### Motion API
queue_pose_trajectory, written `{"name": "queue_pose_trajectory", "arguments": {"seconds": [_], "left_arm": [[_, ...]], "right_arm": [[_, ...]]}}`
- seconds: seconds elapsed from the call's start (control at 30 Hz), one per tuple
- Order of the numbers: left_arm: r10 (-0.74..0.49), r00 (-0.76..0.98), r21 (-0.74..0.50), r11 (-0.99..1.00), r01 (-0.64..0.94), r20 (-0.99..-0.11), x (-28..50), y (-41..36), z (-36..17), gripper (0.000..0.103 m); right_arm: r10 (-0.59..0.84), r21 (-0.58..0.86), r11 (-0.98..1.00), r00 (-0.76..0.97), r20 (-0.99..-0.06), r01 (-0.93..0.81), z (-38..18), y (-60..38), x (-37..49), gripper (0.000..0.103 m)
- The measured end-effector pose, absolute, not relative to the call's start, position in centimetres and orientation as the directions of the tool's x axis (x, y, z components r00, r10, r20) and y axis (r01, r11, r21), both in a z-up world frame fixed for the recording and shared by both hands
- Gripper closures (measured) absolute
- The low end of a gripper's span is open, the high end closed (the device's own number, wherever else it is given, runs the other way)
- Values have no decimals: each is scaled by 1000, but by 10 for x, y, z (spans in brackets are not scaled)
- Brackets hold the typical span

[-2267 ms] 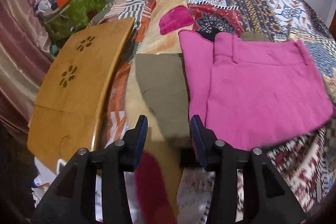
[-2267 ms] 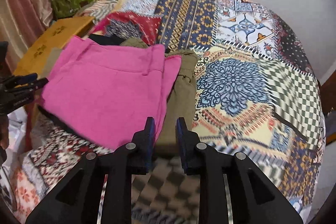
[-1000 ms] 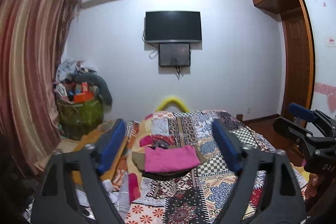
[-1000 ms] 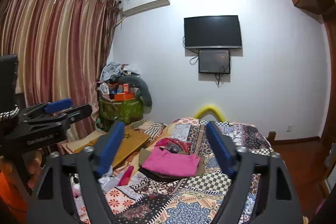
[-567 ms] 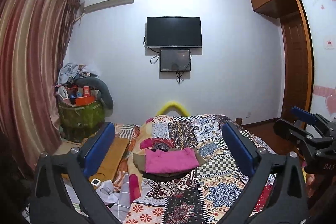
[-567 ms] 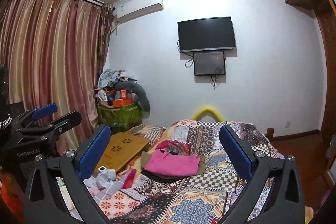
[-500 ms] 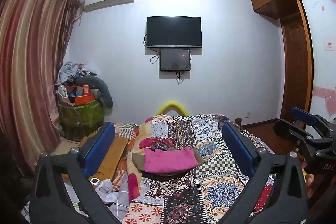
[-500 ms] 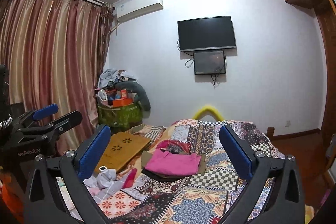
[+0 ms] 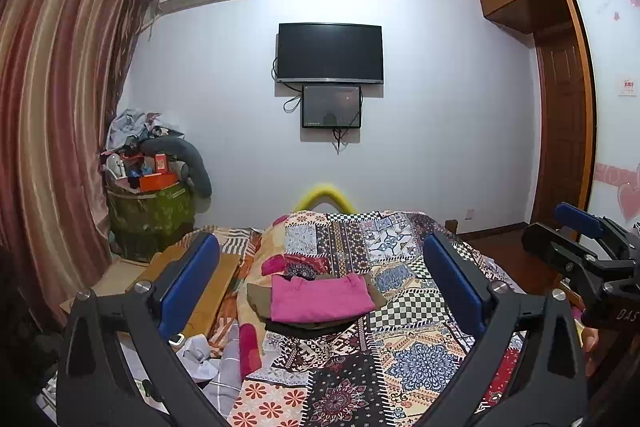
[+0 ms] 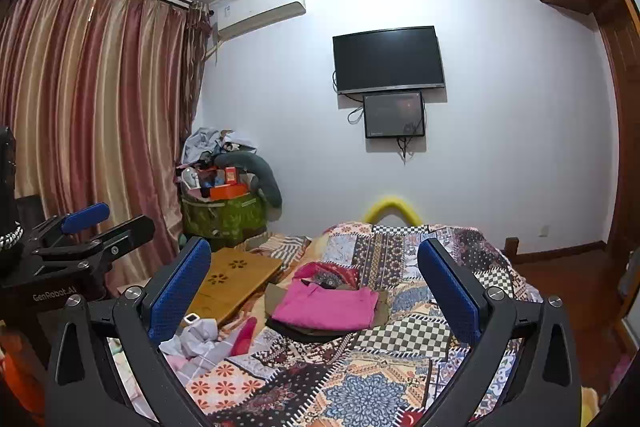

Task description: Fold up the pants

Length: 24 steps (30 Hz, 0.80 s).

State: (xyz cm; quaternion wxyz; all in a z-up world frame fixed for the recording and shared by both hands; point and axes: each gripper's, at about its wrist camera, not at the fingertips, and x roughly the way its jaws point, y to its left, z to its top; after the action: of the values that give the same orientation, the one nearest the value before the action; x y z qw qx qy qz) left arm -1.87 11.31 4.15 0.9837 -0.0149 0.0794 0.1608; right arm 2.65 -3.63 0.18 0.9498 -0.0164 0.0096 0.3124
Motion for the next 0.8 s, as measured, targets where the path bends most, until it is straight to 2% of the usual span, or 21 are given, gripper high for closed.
{"name": "queue_pose_trajectory", "arguments": {"seconds": [0.8], "left_arm": [[288, 933, -32, 953, -302, -215, -5, 121, 29, 0]], "right_arm": [[577, 10, 817, 815, -63, -577, -2, -42, 33, 0]]}}
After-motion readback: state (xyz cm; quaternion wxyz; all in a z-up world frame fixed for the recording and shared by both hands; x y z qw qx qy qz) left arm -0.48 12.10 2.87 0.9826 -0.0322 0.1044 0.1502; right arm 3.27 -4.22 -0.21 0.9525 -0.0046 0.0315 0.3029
